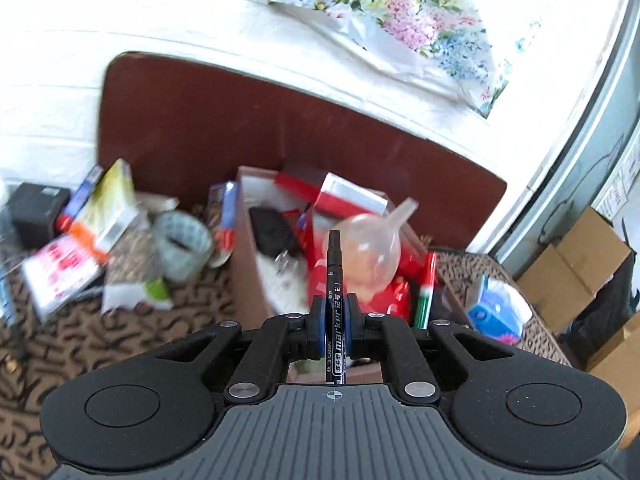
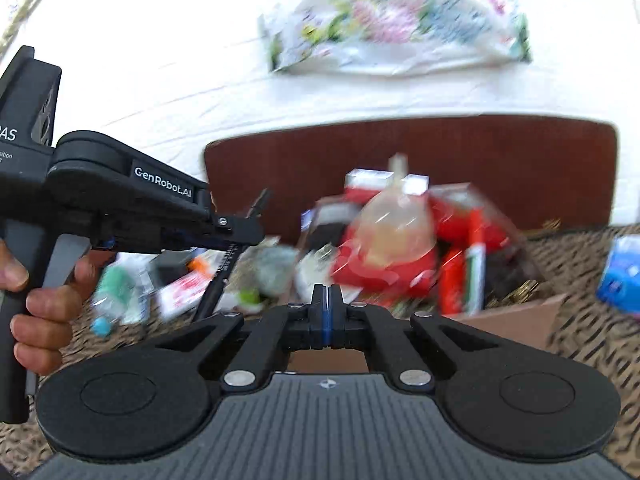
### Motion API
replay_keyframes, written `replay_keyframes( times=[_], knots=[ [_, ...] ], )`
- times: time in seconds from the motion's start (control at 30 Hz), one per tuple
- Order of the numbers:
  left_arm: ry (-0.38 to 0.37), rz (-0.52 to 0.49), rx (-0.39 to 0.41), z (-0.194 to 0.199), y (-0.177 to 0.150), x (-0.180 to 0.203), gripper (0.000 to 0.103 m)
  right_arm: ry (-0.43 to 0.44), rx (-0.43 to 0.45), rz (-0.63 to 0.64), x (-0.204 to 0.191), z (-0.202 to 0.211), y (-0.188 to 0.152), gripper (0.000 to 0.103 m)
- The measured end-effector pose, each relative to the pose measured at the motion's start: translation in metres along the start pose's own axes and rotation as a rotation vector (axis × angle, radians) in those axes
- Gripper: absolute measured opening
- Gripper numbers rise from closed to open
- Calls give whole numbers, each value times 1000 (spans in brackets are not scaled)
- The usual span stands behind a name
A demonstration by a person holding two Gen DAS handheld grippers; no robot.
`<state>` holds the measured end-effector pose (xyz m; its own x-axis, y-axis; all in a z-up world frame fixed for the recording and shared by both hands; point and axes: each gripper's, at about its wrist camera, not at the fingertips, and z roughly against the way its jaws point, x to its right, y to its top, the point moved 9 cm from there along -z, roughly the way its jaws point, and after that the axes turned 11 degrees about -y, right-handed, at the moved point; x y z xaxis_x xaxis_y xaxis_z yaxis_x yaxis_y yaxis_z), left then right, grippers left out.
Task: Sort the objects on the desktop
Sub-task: 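Carry the black marker in the right tool while the left tool carries the pen to the box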
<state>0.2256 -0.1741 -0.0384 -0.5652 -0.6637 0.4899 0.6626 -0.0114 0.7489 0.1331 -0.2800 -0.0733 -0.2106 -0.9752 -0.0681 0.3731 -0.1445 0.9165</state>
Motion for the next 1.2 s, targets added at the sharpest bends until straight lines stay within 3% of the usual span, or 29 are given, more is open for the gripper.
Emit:
replay_keyframes(
  times=[0.13,0.27,0.37,0.47,0.73,0.83,1.03,1.13,1.2],
  knots=[
    [9,33,-49,-27,2,-9,3,-29,-43,9,19,-19,-4,0],
    [19,-16,-74,-23,-16,-16,3,17,-192,146,24,-17,-60,3],
    [21,16,-90,-21,-27,-28,3,16,-288,240,30,-14,-99,8],
    [32,19,-97,-22,-29,-33,3,-5,-347,263,41,-8,-120,21],
    [32,6,-80,-21,-23,-31,3,-61,-444,395,71,12,-154,24],
    [33,10,-76,-24,-20,-31,3,-57,-448,361,77,14,-157,24],
    [36,-17,-58,-22,-7,-25,3,-3,-462,398,63,18,-160,24],
    [33,-10,-43,-26,6,-26,3,-42,-513,492,62,12,-177,24],
    [27,4,-40,-33,13,-26,3,-38,-502,467,61,8,-178,16]
  ],
)
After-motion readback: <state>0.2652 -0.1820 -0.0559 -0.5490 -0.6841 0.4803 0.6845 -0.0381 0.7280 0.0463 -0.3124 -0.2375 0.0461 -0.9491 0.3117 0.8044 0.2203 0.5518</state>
